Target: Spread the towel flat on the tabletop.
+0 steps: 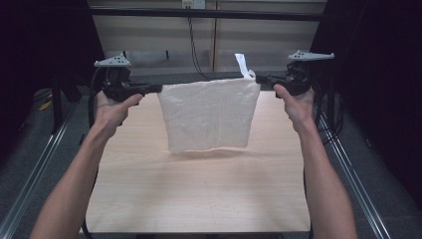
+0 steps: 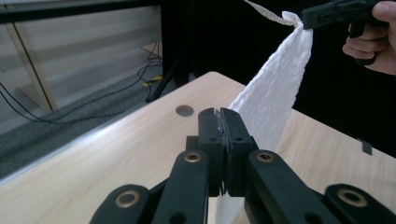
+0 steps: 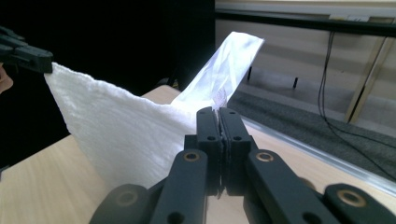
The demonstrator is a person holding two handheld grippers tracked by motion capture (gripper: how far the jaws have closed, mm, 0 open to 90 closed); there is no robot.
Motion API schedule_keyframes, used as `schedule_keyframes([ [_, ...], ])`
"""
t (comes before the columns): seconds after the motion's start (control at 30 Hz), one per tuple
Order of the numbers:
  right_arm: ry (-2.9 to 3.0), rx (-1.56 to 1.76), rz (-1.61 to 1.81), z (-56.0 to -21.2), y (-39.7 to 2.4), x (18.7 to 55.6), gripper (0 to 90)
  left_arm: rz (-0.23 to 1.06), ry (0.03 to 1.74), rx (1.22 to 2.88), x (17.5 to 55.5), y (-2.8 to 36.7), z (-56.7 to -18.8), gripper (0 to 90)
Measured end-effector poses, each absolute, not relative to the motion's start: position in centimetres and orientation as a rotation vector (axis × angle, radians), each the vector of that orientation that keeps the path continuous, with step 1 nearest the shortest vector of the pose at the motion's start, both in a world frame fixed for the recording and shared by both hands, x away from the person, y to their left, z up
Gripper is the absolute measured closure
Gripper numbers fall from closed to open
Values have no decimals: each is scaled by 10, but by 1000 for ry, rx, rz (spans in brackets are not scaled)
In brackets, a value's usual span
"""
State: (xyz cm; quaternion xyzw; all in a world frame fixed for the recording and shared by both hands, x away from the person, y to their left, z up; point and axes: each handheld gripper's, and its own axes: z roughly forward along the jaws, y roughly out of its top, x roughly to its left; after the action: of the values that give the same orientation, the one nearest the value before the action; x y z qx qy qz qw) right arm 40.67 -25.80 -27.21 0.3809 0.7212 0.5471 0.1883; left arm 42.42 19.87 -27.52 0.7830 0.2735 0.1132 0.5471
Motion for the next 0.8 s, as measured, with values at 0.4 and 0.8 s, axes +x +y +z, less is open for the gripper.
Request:
schedule_keyframes([
  [0.4,2102,1079,1549,-328,-269,359,882,203,561,1974,383,186,-325,887],
  [0.8,2213,1131,1503,-394,-272,302,882,83,558,1993,337,198,-387,887],
])
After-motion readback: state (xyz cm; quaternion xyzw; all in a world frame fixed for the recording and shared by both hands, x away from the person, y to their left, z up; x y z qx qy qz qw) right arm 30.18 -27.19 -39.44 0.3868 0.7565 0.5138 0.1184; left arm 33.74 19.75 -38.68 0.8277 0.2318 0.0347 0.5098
